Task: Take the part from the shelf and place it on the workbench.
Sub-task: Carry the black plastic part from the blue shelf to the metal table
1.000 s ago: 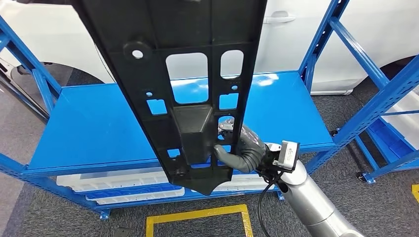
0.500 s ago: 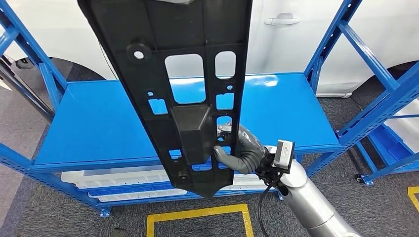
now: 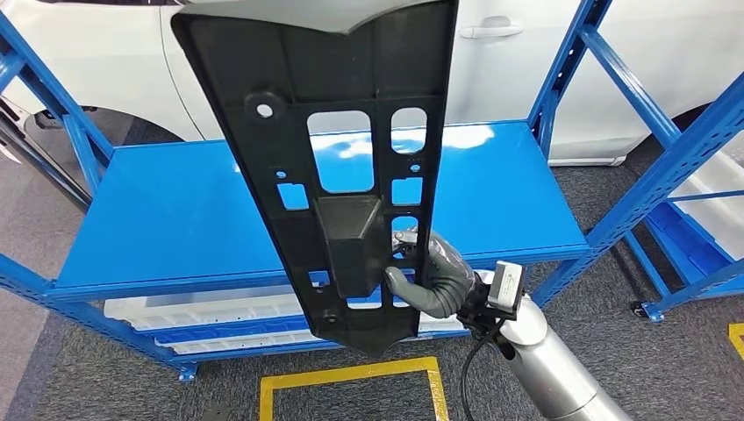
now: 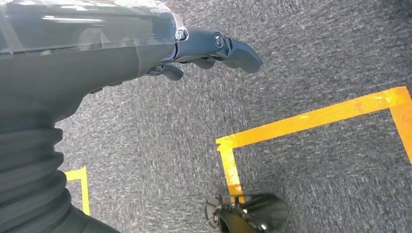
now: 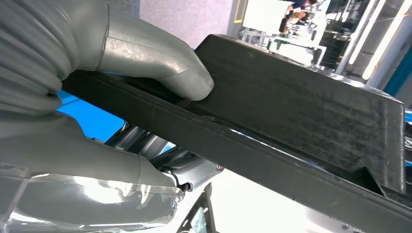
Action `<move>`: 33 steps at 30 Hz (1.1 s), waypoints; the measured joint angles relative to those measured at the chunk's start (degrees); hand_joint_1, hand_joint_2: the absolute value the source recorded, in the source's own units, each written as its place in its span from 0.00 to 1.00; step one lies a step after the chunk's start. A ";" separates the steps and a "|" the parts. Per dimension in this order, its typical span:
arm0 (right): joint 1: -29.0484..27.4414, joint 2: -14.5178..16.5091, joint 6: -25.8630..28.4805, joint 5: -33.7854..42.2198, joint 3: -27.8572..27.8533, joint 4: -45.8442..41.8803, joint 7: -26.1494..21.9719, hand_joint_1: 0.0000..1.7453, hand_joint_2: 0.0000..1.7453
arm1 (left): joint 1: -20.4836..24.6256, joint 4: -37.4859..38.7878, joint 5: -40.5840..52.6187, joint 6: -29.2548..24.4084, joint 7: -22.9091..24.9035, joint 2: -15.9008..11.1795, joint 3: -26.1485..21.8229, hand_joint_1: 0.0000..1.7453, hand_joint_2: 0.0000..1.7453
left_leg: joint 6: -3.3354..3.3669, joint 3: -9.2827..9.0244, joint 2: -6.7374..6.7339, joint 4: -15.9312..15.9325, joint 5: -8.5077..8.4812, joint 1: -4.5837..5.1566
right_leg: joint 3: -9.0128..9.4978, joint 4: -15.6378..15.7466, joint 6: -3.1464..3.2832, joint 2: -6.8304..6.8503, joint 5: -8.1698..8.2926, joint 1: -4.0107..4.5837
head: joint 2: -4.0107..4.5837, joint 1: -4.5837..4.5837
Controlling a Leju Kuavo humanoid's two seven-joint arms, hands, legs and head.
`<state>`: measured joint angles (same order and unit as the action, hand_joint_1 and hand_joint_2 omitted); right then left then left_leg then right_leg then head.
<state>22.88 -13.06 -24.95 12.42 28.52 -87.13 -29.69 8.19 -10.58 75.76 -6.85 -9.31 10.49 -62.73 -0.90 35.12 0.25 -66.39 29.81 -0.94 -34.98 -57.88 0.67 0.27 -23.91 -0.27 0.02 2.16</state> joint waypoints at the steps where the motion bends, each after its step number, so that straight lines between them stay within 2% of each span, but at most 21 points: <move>1: -0.09 -0.08 0.15 -0.08 -0.07 -0.20 -0.08 0.98 1.00 | 0.07 0.00 0.07 0.06 -0.02 0.00 0.01 0.00 1.00 | 0.19 -1.91 0.01 3.58 -1.08 0.07 | -0.30 -0.40 -0.22 -0.04 0.01 0.12 | 0.00 0.00; 3: -0.18 -0.20 0.35 -0.17 -0.21 -0.69 -0.24 0.98 1.00 | 0.14 0.00 0.15 0.15 -0.08 0.00 0.05 0.00 1.00 | 0.73 -3.56 0.07 7.16 -1.83 0.24 | -0.86 -0.86 -0.88 -0.12 0.25 0.30 | 0.00 0.00; 6: -0.44 -0.35 0.42 -0.34 -0.28 -1.21 -0.29 0.98 1.00 | 0.01 0.00 0.16 0.18 -0.20 -0.02 0.09 0.00 1.00 | 1.75 -3.17 0.07 7.45 -2.73 0.29 | -1.26 -0.86 -1.97 -0.24 0.63 0.21 | -0.01 -0.01; 8: -0.61 -0.47 0.46 -0.46 -0.34 -1.52 -0.27 0.98 1.00 | 0.08 0.00 0.11 0.15 -0.33 -0.04 0.09 0.00 1.00 | 2.43 -2.69 -0.04 7.84 -3.57 0.05 | -2.44 -3.56 -2.61 -0.30 -1.78 0.05 | 0.00 -0.02; 10: -0.88 -0.51 0.47 -0.67 -0.38 -1.70 -0.24 0.98 1.00 | 0.05 0.00 -0.03 0.13 -0.42 -0.03 0.08 0.00 1.00 | 2.74 -1.97 -0.12 7.88 -4.16 0.05 | -5.04 -10.39 -3.14 -0.29 -6.30 -0.14 | 0.00 -0.02; 11: -1.09 -0.51 0.47 -0.78 -0.37 -1.72 -0.20 0.98 1.00 | -0.05 0.00 -0.13 0.11 -0.43 -0.03 0.07 0.00 1.00 | 2.75 -1.59 -0.14 7.86 -4.42 0.08 | -6.26 -13.94 -3.30 -0.28 -8.04 -0.21 | -0.01 -0.02; 12: -1.32 -0.50 0.47 -0.85 -0.35 -1.72 -0.13 0.98 1.00 | -0.15 0.00 -0.25 0.07 -0.44 -0.02 0.05 0.00 1.00 | 2.73 -1.21 -0.15 7.84 -4.69 0.10 | -6.72 -16.04 -3.38 -0.28 -8.81 -0.26 | -0.01 -0.02; 13: -1.48 -0.50 0.47 -0.88 -0.33 -1.72 -0.06 0.98 1.00 | -0.22 0.00 -0.35 0.03 -0.46 -0.02 0.03 0.00 1.00 | 2.69 -0.88 -0.14 7.82 -4.95 0.12 | -6.15 -16.10 -3.35 -0.28 -8.58 -0.30 | -0.01 -0.02; 14: -1.55 -0.49 0.47 -0.91 -0.32 -1.74 0.03 0.98 1.00 | -0.25 0.00 -0.44 -0.03 -0.48 -0.02 0.01 0.00 1.00 | 2.61 -0.63 -0.11 7.81 -5.18 0.14 | -4.34 -13.70 -3.20 -0.28 -7.38 -0.32 | -0.01 -0.02; 16: -1.48 -0.49 0.47 -0.91 -0.38 -1.86 0.11 0.98 1.00 | -0.27 0.00 -0.52 -0.13 -0.53 0.02 -0.03 0.00 1.00 | 2.33 -0.36 -0.02 7.81 -5.57 0.24 | 0.95 -5.35 -2.55 -0.28 -4.59 -0.14 | -0.01 -0.02; 17: -1.41 -0.47 0.47 -0.90 -0.43 -1.95 0.13 0.98 1.00 | -0.26 0.00 -0.54 -0.17 -0.55 0.05 -0.05 0.00 1.00 | 2.10 -0.26 0.00 7.81 -5.76 0.30 | 2.84 -2.02 -2.15 -0.25 -3.72 0.05 | 0.00 -0.02; 18: -1.36 -0.44 0.47 -0.90 -0.46 -2.03 0.13 0.98 1.00 | -0.26 0.00 -0.54 -0.20 -0.56 0.09 -0.06 0.00 1.00 | 1.82 -0.16 -0.02 7.81 -5.95 0.31 | 3.76 -0.19 -1.80 -0.24 -3.37 0.26 | -0.01 -0.02; 21: -1.33 -0.37 0.47 -0.90 -0.52 -2.14 0.13 0.98 1.00 | -0.28 0.00 -0.55 -0.23 -0.57 0.13 -0.07 0.00 1.00 | 0.81 0.11 -0.07 7.91 -6.45 0.20 | 3.59 0.61 -0.91 -0.15 -2.63 0.42 | 0.00 -0.01; 22: -1.32 -0.33 0.46 -0.90 -0.55 -2.15 0.14 0.98 1.00 | -0.30 0.00 -0.53 -0.23 -0.58 0.13 -0.07 0.00 1.00 | 0.53 0.41 -0.07 7.37 -5.86 0.22 | 3.53 0.99 -0.51 -0.06 -2.16 0.28 | 0.00 -0.01; 24: -1.29 -0.22 0.42 -0.90 -0.59 -2.16 0.16 0.98 1.00 | -0.32 0.00 -0.47 -0.22 -0.59 0.11 -0.07 0.00 1.00 | 0.15 2.06 -0.05 3.25 -2.50 0.23 | 3.14 1.61 0.17 0.18 -1.23 0.00 | 0.00 0.00; 26: -1.35 -0.16 0.39 -0.88 -0.59 -2.18 0.18 0.98 1.00 | -0.38 0.00 -0.40 -0.20 -0.60 0.10 -0.07 0.00 1.00 | -0.15 4.65 -0.04 -4.17 1.95 0.23 | 2.20 1.45 0.45 0.27 -0.64 0.09 | 0.00 0.00; 27: -1.40 -0.15 0.38 -0.89 -0.59 -2.18 0.19 0.98 1.00 | -0.43 0.00 -0.36 -0.19 -0.60 0.09 -0.07 0.00 1.00 | -0.26 5.41 -0.05 -6.91 3.16 0.22 | 1.65 1.23 0.41 0.29 -0.40 0.12 | -0.01 0.00; 28: -1.42 -0.15 0.37 -0.90 -0.59 -2.18 0.22 0.98 1.00 | -0.48 0.00 -0.32 -0.19 -0.60 0.09 -0.07 0.00 1.00 | -0.33 5.24 -0.05 -7.76 3.32 0.21 | 1.09 0.95 0.33 0.29 -0.20 0.12 | 0.00 0.00; 29: -1.43 -0.15 0.36 -0.90 -0.59 -2.18 0.26 0.98 1.00 | -0.52 0.00 -0.28 -0.19 -0.61 0.08 -0.07 0.00 1.00 | -0.35 3.92 -0.06 -6.23 2.46 0.19 | 0.60 0.63 0.22 0.28 -0.05 0.10 | -0.01 0.00; 31: -1.43 -0.14 0.32 -0.90 -0.60 -2.25 0.33 0.98 1.00 | -0.49 0.00 -0.25 -0.18 -0.68 0.04 -0.07 0.00 1.00 | -0.19 -0.76 -0.06 1.27 -0.12 0.13 | -0.26 -0.14 -0.09 0.27 0.14 0.06 | 0.00 0.00; 33: -1.38 -0.14 0.25 -0.88 -0.64 -2.42 0.40 0.98 1.00 | -0.44 0.01 -0.28 -0.14 -0.79 0.02 -0.07 0.00 1.00 | 0.46 -3.49 0.05 6.50 -1.48 0.22 | -0.96 -0.82 -0.62 0.26 0.39 0.22 | 0.00 -0.01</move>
<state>21.50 -13.20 -24.69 11.55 27.88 -89.55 -29.29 7.75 -10.57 75.48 -6.99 -10.10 10.51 -62.79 -0.44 31.63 0.30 -59.89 28.33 -0.72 -35.94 -58.70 0.05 0.53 -23.52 -0.05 0.02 2.16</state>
